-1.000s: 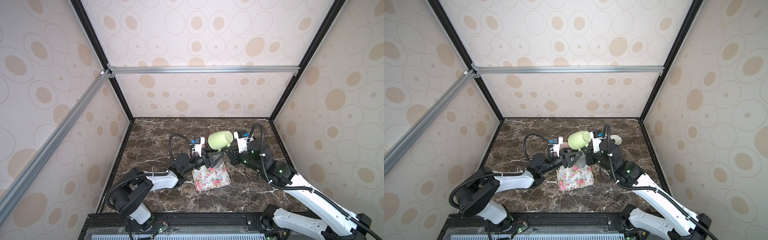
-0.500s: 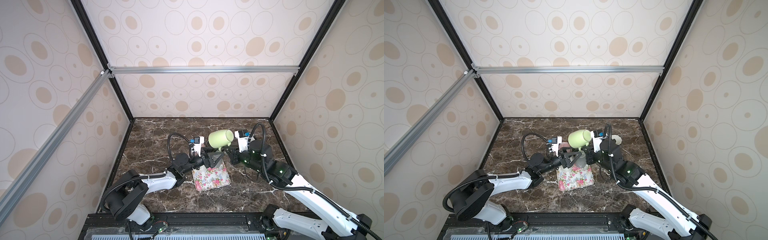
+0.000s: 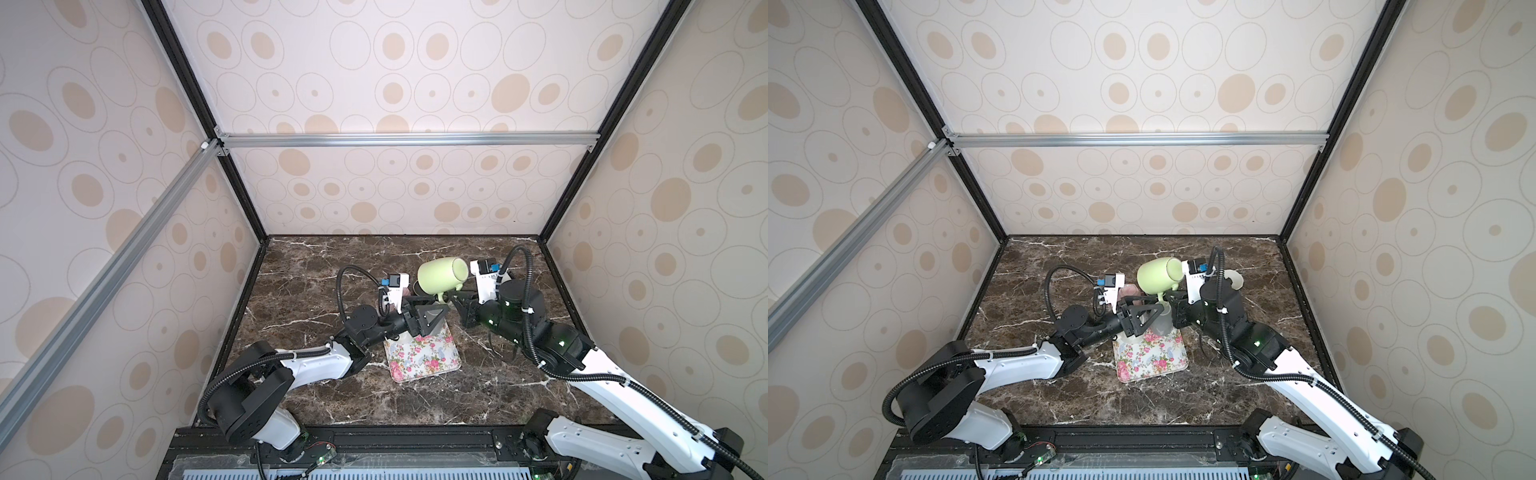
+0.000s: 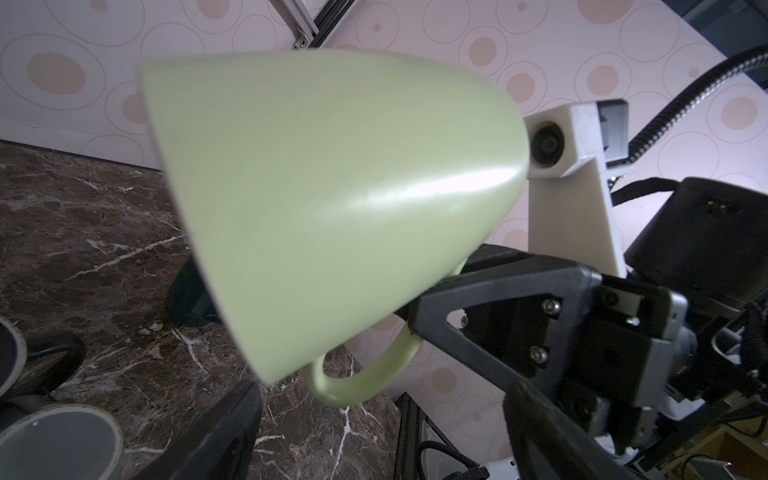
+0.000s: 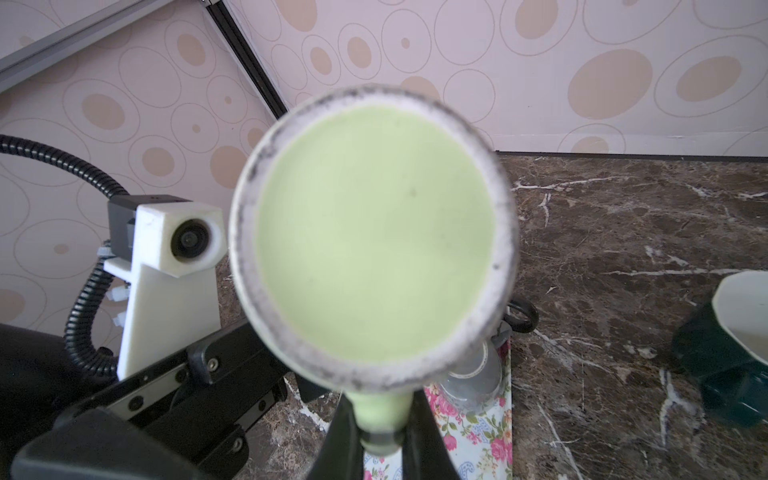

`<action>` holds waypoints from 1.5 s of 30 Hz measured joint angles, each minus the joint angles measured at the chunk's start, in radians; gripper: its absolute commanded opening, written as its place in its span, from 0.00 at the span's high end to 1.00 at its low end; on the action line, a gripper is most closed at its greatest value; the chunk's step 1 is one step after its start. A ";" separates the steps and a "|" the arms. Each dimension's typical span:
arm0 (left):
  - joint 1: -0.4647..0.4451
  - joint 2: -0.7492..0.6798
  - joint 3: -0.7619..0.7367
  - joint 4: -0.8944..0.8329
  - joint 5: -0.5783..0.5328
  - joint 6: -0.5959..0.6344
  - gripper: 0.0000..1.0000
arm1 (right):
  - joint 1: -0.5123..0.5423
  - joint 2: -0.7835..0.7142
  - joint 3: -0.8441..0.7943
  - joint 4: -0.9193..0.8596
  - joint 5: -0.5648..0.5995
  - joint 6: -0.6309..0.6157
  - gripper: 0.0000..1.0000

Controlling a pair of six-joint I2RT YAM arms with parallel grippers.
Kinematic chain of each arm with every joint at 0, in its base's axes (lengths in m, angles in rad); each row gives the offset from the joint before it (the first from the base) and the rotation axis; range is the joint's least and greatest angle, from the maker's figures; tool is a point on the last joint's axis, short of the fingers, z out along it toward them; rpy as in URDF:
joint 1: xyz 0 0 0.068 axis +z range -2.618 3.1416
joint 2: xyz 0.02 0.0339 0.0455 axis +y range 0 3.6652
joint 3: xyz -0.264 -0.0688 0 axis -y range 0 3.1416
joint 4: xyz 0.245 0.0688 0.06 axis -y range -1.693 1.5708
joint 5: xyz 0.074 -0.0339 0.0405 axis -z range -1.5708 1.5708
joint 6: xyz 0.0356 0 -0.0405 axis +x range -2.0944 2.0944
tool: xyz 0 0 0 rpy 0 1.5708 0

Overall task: Turn the mug right side up
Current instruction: 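Hold the light green mug up with the right gripper while the left gripper approaches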

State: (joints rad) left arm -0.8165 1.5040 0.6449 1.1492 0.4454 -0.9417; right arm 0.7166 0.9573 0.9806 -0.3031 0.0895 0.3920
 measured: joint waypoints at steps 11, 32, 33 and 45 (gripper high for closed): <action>-0.004 0.055 0.011 0.051 0.039 -0.047 0.18 | -0.005 -0.001 -0.031 0.028 -0.015 0.002 1.00; 0.001 0.091 0.069 0.065 0.046 -0.057 0.42 | -0.083 -0.052 -0.102 0.140 -0.131 0.072 1.00; 0.002 0.091 0.069 0.061 0.047 -0.055 0.43 | -0.087 -0.052 -0.105 0.145 -0.138 0.072 1.00; 0.011 0.082 0.080 -0.037 0.045 -0.005 0.50 | -0.125 -0.035 -0.152 0.202 -0.224 0.096 1.00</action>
State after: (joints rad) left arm -0.8055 1.5856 0.7246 1.1126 0.4904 -0.9470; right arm 0.5919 0.9222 0.8288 -0.1009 -0.1349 0.4877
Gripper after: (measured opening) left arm 0.507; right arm 0.143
